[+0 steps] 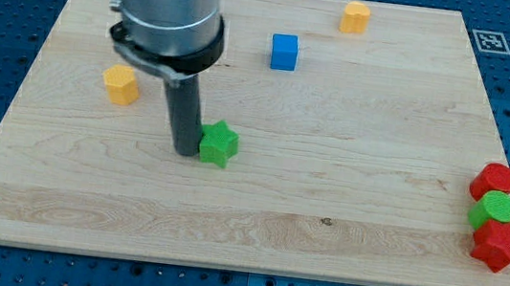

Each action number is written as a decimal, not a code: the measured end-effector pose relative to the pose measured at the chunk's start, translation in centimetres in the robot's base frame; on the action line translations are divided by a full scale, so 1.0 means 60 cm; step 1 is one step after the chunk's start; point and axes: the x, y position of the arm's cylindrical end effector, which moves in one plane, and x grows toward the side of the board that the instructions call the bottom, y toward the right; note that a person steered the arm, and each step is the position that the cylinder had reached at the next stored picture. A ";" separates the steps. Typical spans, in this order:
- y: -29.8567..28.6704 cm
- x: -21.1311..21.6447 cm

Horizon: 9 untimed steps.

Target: Slide green star to bottom right

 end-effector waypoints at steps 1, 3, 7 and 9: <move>0.043 -0.024; 0.118 -0.024; 0.187 0.025; 0.261 0.055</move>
